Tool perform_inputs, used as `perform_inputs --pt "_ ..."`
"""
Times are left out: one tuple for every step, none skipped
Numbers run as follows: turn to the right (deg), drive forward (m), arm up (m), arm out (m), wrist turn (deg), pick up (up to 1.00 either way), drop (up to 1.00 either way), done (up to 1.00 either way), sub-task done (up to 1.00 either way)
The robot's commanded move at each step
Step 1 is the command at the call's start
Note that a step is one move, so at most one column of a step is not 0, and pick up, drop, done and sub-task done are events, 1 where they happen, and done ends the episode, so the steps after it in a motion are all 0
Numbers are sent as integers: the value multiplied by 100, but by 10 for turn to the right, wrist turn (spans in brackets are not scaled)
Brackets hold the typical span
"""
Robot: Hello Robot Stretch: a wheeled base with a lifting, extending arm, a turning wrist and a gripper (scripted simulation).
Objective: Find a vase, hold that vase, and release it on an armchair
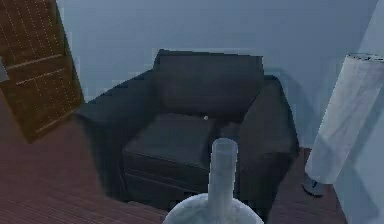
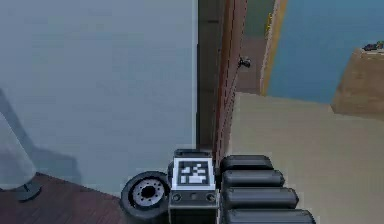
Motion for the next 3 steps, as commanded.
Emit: perform_inputs --pt "-240 0 0 0 0 0 0 0 0" --pt "0 65 0 0 0 0 0 0 0" --pt "-30 0 0 0 0 0 0 0 0"
